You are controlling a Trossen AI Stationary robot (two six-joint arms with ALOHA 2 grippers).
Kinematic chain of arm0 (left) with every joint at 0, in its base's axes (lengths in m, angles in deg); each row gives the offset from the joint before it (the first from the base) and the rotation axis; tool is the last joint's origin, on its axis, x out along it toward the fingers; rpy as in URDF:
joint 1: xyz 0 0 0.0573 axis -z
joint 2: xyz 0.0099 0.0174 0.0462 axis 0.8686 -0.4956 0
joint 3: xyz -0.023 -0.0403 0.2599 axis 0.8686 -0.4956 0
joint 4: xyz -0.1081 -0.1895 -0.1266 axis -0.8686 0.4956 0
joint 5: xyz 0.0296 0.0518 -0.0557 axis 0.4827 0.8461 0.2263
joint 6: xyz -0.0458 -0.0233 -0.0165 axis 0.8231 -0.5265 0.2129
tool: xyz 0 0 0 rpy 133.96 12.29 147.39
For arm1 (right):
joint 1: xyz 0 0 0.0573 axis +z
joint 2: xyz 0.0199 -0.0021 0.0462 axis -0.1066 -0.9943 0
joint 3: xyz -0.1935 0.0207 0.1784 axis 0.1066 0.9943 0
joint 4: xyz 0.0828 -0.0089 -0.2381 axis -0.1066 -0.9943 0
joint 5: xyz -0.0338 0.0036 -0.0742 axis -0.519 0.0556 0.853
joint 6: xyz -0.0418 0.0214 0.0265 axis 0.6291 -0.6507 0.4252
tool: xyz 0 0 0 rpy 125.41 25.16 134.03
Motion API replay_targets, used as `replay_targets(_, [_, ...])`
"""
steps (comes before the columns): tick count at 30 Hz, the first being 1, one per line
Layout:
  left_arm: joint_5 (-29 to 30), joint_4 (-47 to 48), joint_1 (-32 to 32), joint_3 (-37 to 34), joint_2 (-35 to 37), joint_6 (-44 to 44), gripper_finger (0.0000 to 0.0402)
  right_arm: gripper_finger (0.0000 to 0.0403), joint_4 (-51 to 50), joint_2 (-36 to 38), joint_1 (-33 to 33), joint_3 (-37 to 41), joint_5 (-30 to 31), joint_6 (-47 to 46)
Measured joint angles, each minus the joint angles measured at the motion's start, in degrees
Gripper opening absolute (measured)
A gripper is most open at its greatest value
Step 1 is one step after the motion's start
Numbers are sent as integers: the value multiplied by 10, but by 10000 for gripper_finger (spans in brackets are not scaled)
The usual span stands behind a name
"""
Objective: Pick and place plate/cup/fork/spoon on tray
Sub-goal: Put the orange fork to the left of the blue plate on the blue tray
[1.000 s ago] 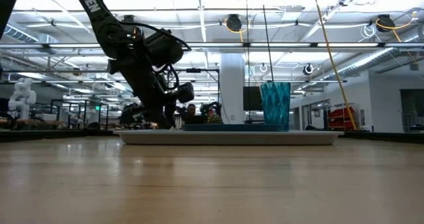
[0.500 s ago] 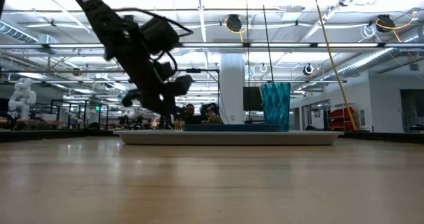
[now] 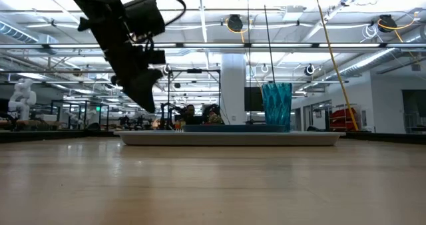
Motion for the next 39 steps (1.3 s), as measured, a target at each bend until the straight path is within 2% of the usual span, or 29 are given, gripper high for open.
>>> replay_targets(3, [10, -22, 18, -1, -19, -32, 97, 171, 0, 0, -2, 0, 2, 3])
replay_targets(10, [-36, -16, 17, -1, -38, -90, 97, 171, 12, 0, -20, 18, 60, 9])
replay_targets(19, [-70, -26, 18, -1, -79, -160, 97, 171, 105, -1, -62, 75, 57, 38])
replay_targets(21, [-78, -59, 18, 1, -94, -174, 97, 171, 110, 0, -69, 75, 57, 39])
replay_targets(29, [-74, -69, 16, 2, -123, -190, 97, 171, 106, 0, -68, 76, 55, 41])
replay_targets(39, [-84, -89, 15, 1, -125, -196, 97, 171, 107, 0, -68, 76, 55, 50])
